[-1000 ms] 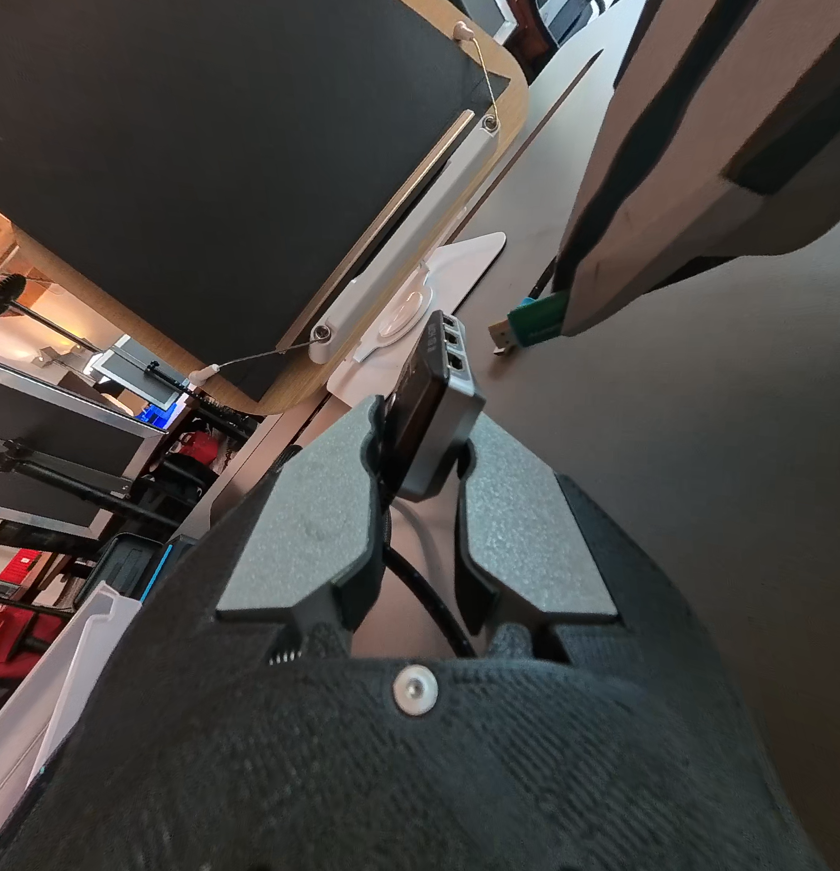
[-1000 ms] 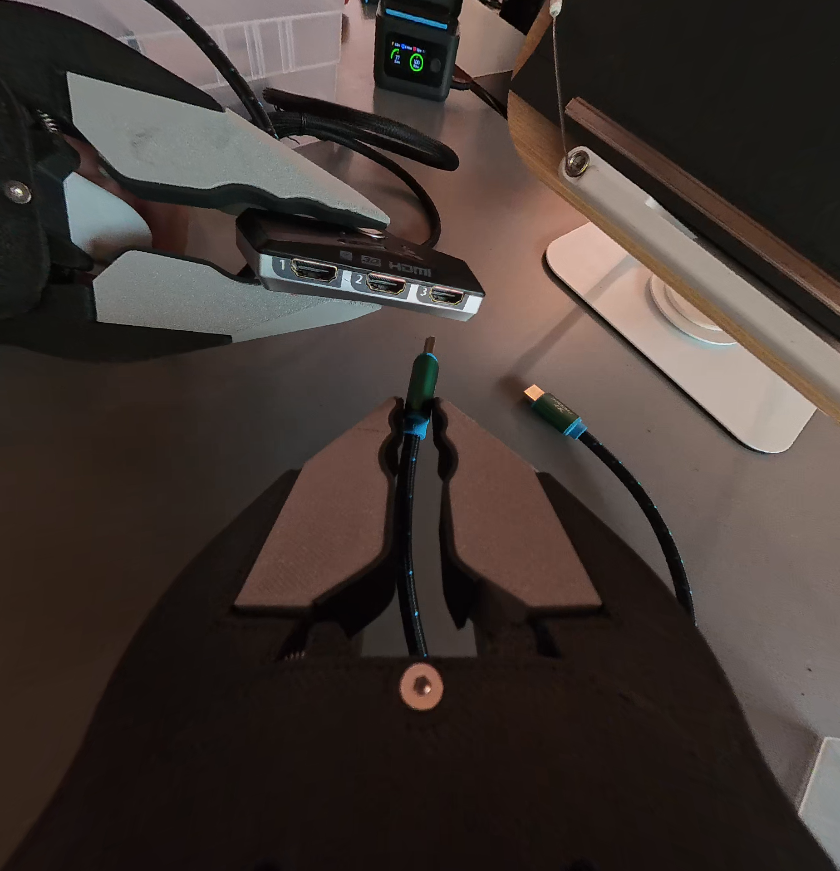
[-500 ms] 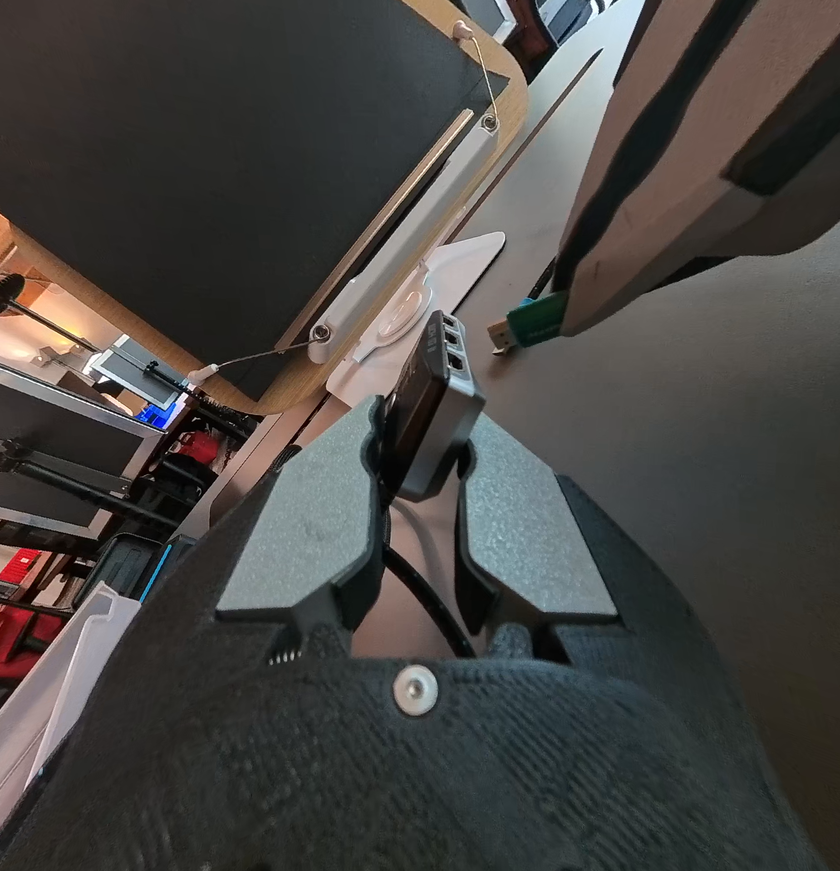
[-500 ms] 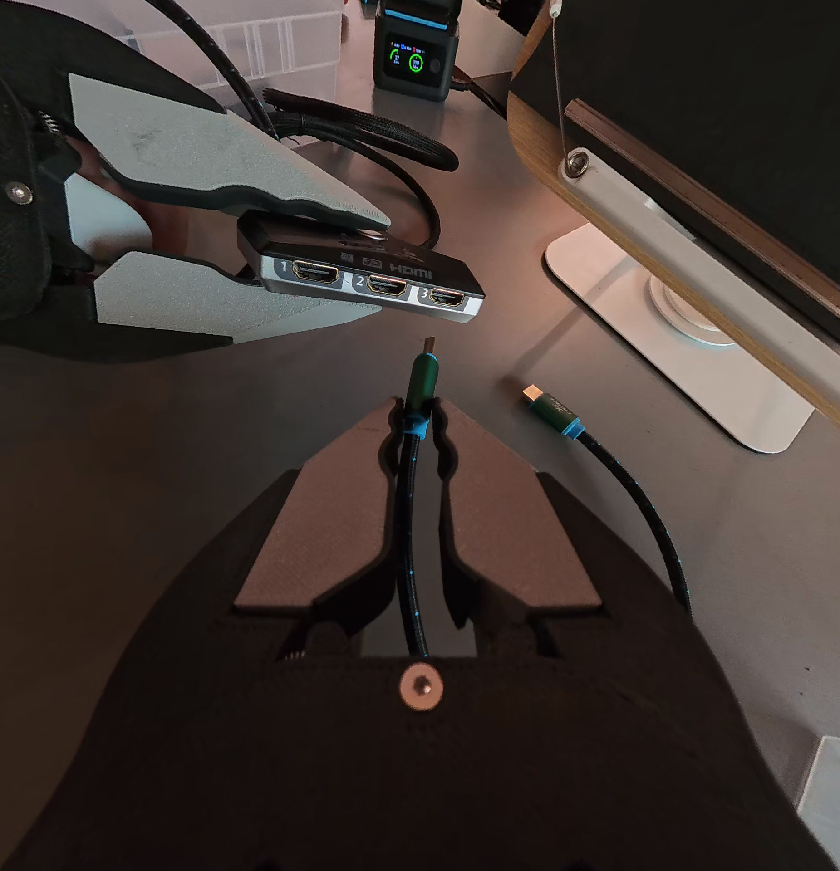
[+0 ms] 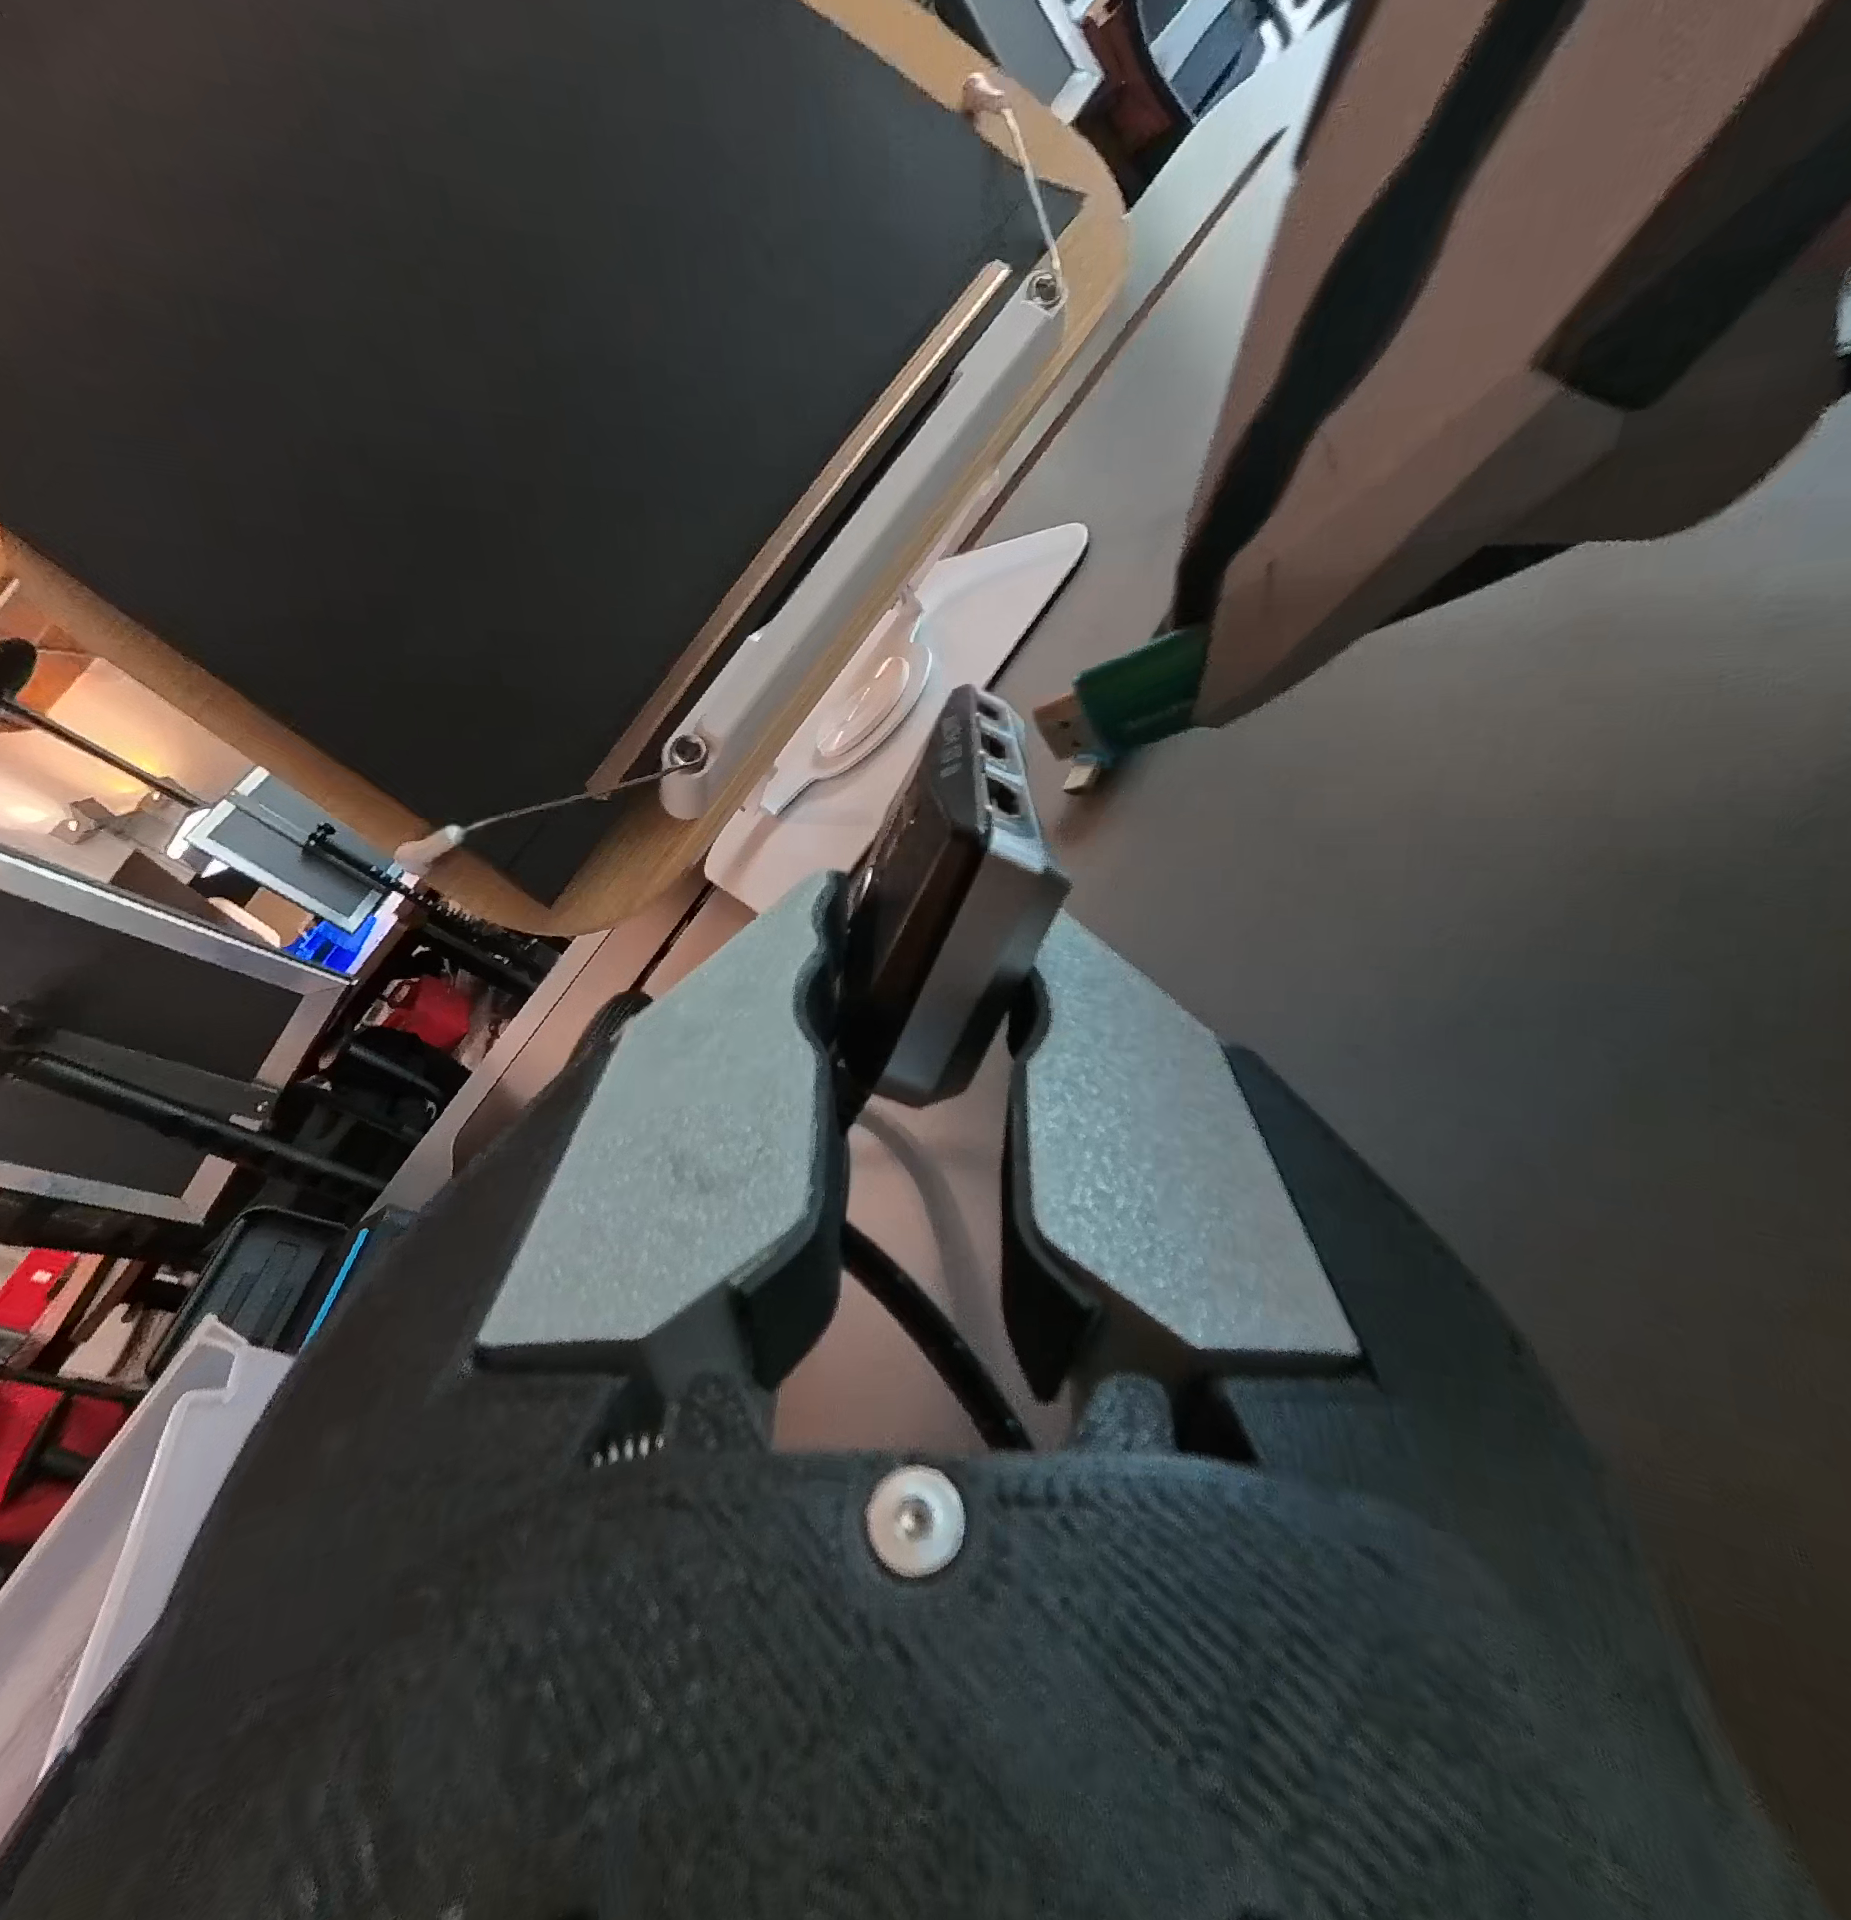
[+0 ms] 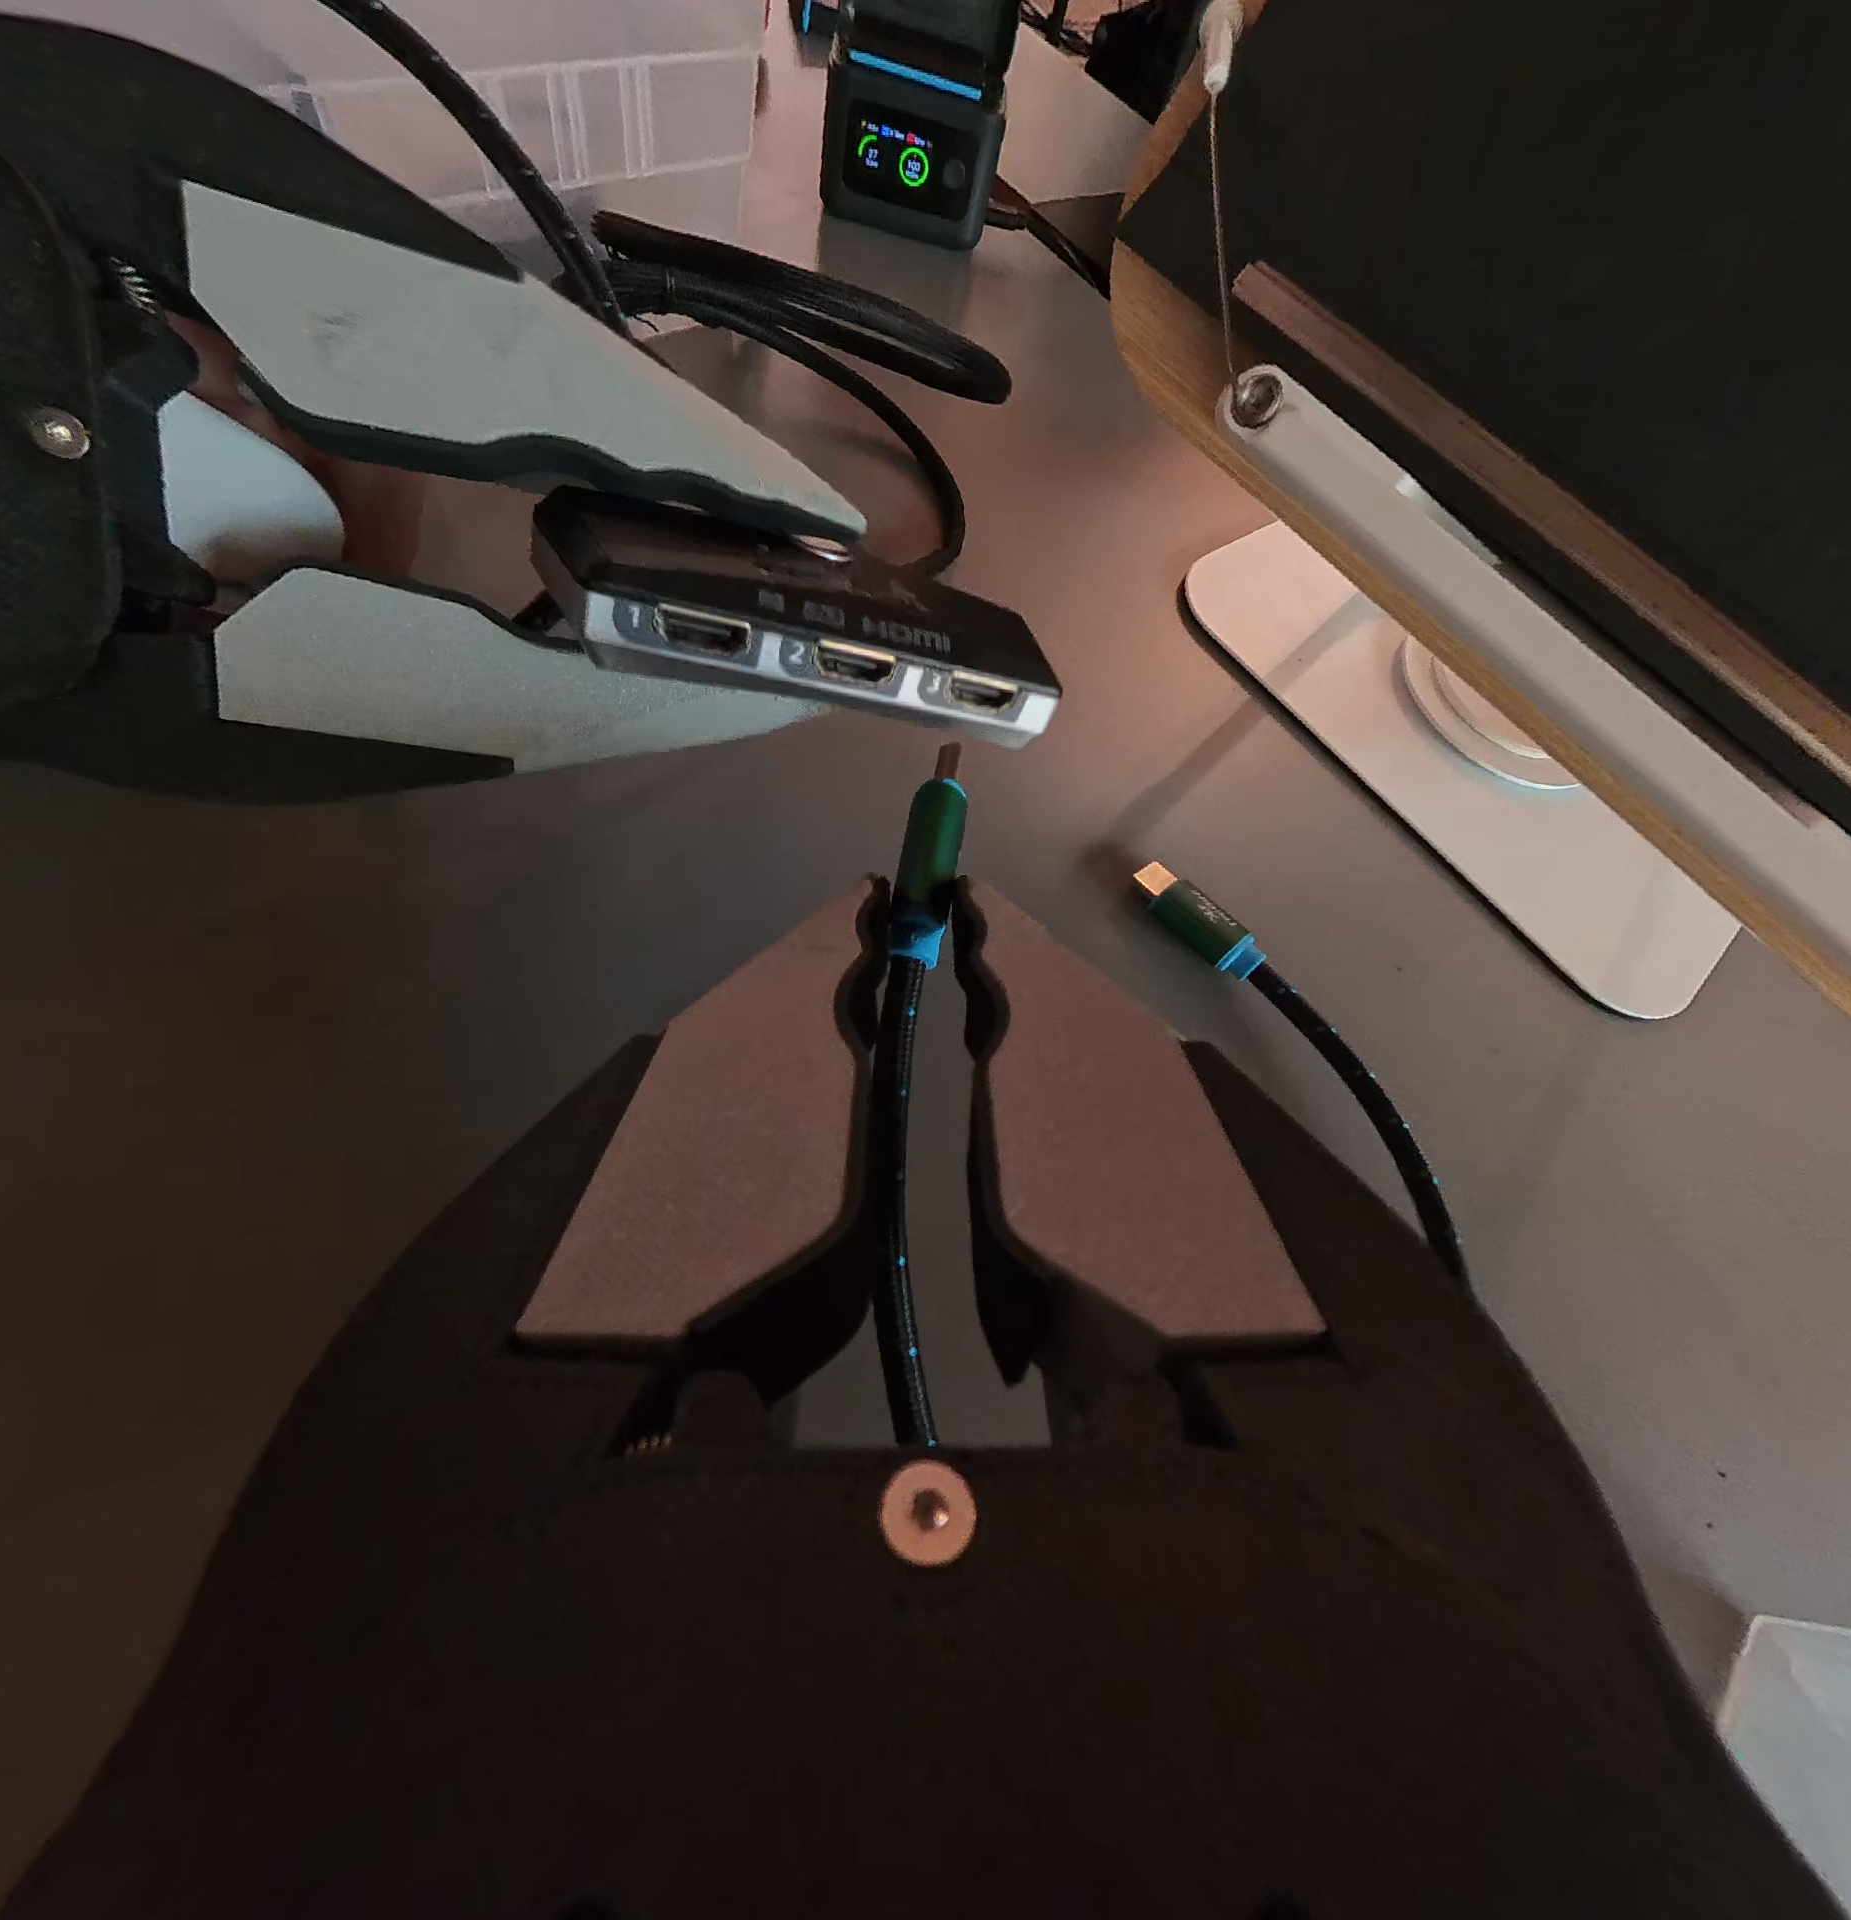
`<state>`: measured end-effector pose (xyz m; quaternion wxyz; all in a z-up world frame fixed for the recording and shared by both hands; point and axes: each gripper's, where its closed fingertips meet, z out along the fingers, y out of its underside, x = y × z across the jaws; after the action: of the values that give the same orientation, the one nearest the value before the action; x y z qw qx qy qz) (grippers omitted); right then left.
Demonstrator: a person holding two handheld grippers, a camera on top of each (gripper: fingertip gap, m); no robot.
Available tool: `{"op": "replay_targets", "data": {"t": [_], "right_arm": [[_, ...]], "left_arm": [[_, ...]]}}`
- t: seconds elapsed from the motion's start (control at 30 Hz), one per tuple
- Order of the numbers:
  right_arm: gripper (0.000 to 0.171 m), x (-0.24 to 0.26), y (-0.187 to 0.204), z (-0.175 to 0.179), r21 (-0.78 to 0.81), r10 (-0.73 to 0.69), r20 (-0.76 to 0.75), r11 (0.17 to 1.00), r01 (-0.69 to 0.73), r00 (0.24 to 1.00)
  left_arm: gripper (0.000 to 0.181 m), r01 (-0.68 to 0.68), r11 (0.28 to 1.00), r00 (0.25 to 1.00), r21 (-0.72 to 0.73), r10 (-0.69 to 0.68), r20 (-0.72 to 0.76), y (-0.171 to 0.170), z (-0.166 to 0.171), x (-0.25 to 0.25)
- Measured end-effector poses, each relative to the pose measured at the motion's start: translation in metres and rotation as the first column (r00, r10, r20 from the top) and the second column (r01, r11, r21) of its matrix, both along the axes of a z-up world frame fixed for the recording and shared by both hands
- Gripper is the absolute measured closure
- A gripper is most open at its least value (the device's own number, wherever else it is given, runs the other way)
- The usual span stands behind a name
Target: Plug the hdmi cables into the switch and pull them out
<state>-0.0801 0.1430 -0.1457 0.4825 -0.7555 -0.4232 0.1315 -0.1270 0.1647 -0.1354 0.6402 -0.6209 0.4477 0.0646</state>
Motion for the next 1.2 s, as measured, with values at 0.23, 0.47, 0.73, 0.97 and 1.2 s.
{"op": "replay_targets", "data": {"t": [0.23, 0.47, 0.73, 0.97, 1.2], "right_arm": [[0.163, 0.002, -0.002, 0.013, 0.165, 0.007, 0.099, 0.986, -0.024, 0.995], [0.163, -0.003, -0.009, 0.023, 0.457, -0.025, 0.352, 0.877, -0.149, 0.936], [0.162, 0.004, -0.015, 0.010, 0.627, -0.193, 0.627, 0.700, -0.342, 0.754], [0.161, 0.005, -0.012, 0.011, 0.653, -0.260, 0.643, 0.677, -0.339, 0.720], [0.161, -0.006, -0.024, -0.010, 0.513, -0.018, 0.563, 0.792, -0.332, 0.826]], "left_arm": [[0.153, 0.021, 1.000, 0.998, -0.012, -0.021, -0.051, -0.002, -0.008, 0.005], [0.153, 0.019, 1.000, 0.998, -0.008, -0.020, -0.059, -0.002, -0.008, 0.004], [0.154, 0.035, 0.999, 0.998, 0.003, -0.034, -0.056, -0.002, -0.003, 0.001], [0.153, 0.045, 0.999, 0.995, -0.010, -0.046, -0.091, -0.004, -0.010, 0.006], [0.153, 0.044, 0.999, 0.995, -0.011, -0.045, -0.090, -0.004, -0.010, 0.006]]}}
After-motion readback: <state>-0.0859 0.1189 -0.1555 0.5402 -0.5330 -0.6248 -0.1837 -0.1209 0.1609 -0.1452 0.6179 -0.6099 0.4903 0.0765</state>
